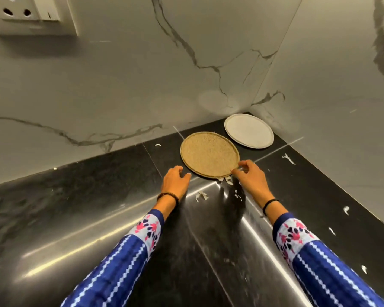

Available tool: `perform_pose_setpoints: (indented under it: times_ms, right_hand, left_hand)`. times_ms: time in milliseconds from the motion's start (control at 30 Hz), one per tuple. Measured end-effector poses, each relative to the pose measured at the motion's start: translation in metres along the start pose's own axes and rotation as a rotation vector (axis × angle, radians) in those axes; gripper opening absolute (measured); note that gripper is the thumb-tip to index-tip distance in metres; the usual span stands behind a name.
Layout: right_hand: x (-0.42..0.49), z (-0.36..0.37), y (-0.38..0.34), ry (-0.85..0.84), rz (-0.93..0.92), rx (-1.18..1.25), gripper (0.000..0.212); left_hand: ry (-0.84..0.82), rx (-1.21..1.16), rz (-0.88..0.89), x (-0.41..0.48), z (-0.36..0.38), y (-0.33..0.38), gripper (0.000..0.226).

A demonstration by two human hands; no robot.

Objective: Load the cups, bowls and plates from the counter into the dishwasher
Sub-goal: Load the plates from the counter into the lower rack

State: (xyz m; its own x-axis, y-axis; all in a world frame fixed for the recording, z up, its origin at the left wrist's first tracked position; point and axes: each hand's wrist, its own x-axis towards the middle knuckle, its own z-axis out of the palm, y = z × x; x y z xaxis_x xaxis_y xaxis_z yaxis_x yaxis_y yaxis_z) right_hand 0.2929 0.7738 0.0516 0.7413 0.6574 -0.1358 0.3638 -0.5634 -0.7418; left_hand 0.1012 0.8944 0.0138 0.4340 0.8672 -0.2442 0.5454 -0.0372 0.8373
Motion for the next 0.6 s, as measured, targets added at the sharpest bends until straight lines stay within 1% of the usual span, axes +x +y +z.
perform_pose_setpoints:
  times_ms: [67, 133, 200, 233, 333, 400, 500, 567, 600]
  right_hand:
    - [0.025, 0.005, -0.004, -0.052, 0.017, -0.054, 0.054]
    - [0.041, 0.011, -0.006, -0.096, 0.037, -0.066, 0.065]
    - [0.054, 0.018, -0.003, -0.117, 0.068, -0.059, 0.073]
    - [0.058, 0.021, 0.0, -0.109, 0.09, -0.053, 0.074]
    - [0.065, 0.026, 0.005, -0.032, 0.161, 0.035, 0.064]
    - [0.068, 0.029, 0.003, 0.011, 0.198, 0.162, 0.063]
    - [0.064, 0.03, 0.0, 0.101, 0.215, 0.289, 0.061]
    - [0.057, 0.027, 0.004, 0.18, 0.237, 0.361, 0.048]
    - [0.05, 0.024, 0.004, 0.216, 0.244, 0.388, 0.039]
  left_hand:
    - [-0.019, -0.024, 0.017, 0.022, 0.004, 0.007, 0.054]
    - [-0.023, -0.054, 0.064, 0.04, 0.01, 0.01, 0.056]
    - [-0.007, -0.051, 0.069, 0.056, 0.016, 0.01, 0.056]
    - [0.015, -0.056, 0.057, 0.062, 0.018, 0.009, 0.054]
    - [0.05, -0.105, -0.045, 0.072, 0.016, 0.014, 0.04]
    - [0.062, -0.159, -0.114, 0.076, 0.012, 0.015, 0.019]
    - [0.09, -0.185, -0.113, 0.075, 0.009, 0.006, 0.015]
    - [0.081, -0.221, -0.091, 0.062, 0.006, 0.001, 0.008]
    - [0.071, -0.254, -0.085, 0.053, 0.003, -0.001, 0.009]
